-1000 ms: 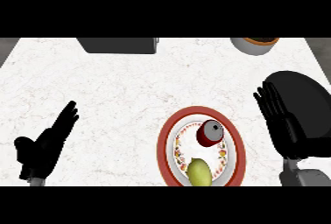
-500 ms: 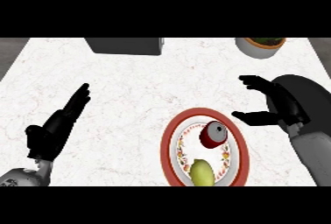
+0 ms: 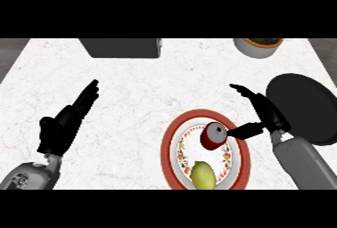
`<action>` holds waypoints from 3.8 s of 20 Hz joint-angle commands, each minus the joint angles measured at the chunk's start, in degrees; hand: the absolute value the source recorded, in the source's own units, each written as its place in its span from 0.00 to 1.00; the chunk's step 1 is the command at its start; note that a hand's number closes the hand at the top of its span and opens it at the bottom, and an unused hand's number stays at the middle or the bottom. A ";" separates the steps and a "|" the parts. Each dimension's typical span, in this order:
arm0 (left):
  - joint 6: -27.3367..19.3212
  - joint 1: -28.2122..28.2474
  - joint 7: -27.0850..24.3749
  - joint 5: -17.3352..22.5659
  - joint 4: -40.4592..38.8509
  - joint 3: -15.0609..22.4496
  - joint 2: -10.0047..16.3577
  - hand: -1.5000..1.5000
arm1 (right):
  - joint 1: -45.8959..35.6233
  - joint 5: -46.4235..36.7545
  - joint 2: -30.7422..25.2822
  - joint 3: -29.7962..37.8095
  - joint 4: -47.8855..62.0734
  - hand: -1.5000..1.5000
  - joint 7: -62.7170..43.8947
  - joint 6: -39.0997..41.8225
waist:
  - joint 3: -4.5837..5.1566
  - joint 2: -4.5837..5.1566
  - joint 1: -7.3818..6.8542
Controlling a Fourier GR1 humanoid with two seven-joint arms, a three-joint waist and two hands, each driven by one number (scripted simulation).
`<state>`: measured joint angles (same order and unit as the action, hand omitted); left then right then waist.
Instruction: Pick the can from the plate and place it in the pan
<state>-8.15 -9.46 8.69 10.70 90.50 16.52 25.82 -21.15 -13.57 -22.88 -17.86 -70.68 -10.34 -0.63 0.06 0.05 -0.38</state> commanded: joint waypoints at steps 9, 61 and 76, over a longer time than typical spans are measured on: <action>2.40 -1.24 -0.99 -0.01 -1.94 -1.25 -0.51 0.50 | -18.24 -2.16 -3.16 -10.76 -0.94 0.00 -27.79 30.72 | 0.11 0.09 -0.99; 8.48 2.45 7.27 -8.50 6.40 -8.68 -7.65 0.50 | -7.28 -10.13 12.70 -11.26 -9.06 1.00 -43.59 51.37 | -0.06 -0.20 0.34; 6.72 6.37 3.17 -8.58 2.79 -11.77 -8.31 0.50 | 14.69 -29.80 -5.42 -13.89 -57.03 1.00 -21.92 21.26 | -0.35 -2.12 6.79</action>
<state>-0.75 -4.29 12.33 2.44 92.95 4.88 17.89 -11.61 -38.46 -23.70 -32.54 -115.87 -35.54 27.59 -0.22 -1.87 5.65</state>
